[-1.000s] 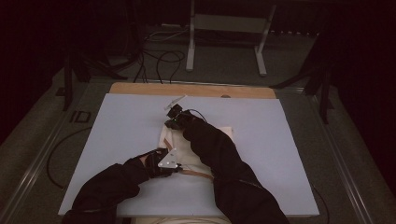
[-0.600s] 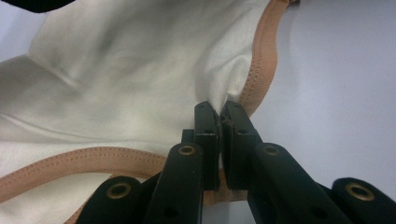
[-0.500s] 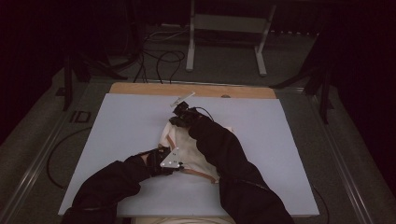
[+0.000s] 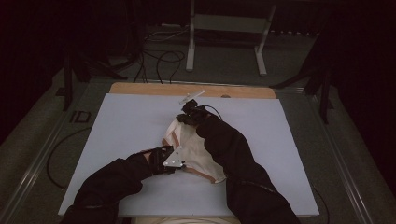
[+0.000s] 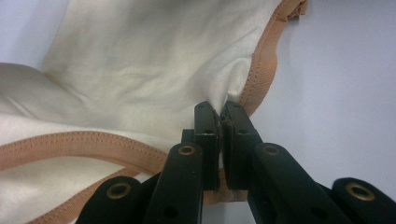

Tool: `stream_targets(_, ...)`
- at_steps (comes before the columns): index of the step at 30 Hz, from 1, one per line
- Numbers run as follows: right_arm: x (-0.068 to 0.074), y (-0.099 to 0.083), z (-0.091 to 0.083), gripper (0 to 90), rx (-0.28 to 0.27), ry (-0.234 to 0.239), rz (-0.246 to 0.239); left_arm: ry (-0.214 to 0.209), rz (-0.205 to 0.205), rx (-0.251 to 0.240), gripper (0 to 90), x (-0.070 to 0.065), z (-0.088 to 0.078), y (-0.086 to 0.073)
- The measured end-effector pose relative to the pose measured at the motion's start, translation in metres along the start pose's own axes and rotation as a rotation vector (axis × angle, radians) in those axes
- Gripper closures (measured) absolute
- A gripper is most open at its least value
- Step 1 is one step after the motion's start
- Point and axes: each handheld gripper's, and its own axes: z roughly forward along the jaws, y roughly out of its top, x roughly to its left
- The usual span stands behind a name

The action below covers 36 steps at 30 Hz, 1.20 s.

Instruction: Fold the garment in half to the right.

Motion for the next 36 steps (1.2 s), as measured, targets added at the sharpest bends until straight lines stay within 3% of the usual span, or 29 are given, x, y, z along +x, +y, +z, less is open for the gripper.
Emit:
stream_targets(17, -0.015, -0.014, -0.034, 87.8, -0.033, -0.028, 0.026, -0.003, 0.058, 0.024, 86.3, 0.002, 0.0, 0.018)
stream_targets(26, -0.019, -0.022, -0.049, 87.8, -0.053, -0.038, 0.032, -0.027, 0.109, 0.061, 86.3, 0.001, 0.001, 0.029)
stream_targets(36, -0.026, -0.034, -0.065, 87.8, -0.073, -0.044, 0.049, -0.048, 0.14, 0.088, 86.3, 0.002, 0.005, 0.043)
